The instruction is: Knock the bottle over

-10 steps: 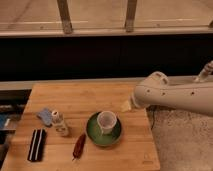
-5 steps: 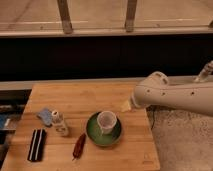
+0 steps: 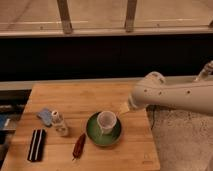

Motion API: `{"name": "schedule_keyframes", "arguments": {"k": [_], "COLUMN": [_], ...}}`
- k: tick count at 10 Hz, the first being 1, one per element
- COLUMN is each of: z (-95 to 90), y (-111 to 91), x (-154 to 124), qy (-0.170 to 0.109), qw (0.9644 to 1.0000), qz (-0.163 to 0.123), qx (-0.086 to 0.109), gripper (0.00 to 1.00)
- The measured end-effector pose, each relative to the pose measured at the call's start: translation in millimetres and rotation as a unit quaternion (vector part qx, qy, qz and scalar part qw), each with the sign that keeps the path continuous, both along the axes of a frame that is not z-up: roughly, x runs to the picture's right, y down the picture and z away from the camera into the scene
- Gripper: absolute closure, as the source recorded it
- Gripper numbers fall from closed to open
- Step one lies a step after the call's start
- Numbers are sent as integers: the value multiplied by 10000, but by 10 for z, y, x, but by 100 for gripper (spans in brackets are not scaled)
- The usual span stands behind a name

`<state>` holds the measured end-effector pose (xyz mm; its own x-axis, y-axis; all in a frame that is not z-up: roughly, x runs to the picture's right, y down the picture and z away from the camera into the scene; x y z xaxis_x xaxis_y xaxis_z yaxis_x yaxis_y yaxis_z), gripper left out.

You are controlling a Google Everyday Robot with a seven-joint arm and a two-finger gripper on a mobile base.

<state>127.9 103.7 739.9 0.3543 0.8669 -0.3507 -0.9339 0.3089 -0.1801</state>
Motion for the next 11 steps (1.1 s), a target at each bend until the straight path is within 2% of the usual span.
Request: {"name": "schedule_keyframes", "arguments": {"k": [3, 4, 5, 6, 8, 9, 11], "z": [-192, -264, -308, -349, -473, -506, -495], "y": [136, 156, 162, 156, 191, 212, 202], "x": [-736, -1048, -1239, -1403, -1869, -1981, -1938], "qy": [-483, -709, -856, -998, -1472, -1586, -1557], "qw": [9975, 9949, 9928, 9903, 9806, 9781, 9786], "qz": [-517, -723, -839, -968, -1292, -1349, -1341], "qx": [-14, 13, 31, 63, 82, 71, 77], "gripper": [20, 20, 20, 20, 20, 20, 20]}}
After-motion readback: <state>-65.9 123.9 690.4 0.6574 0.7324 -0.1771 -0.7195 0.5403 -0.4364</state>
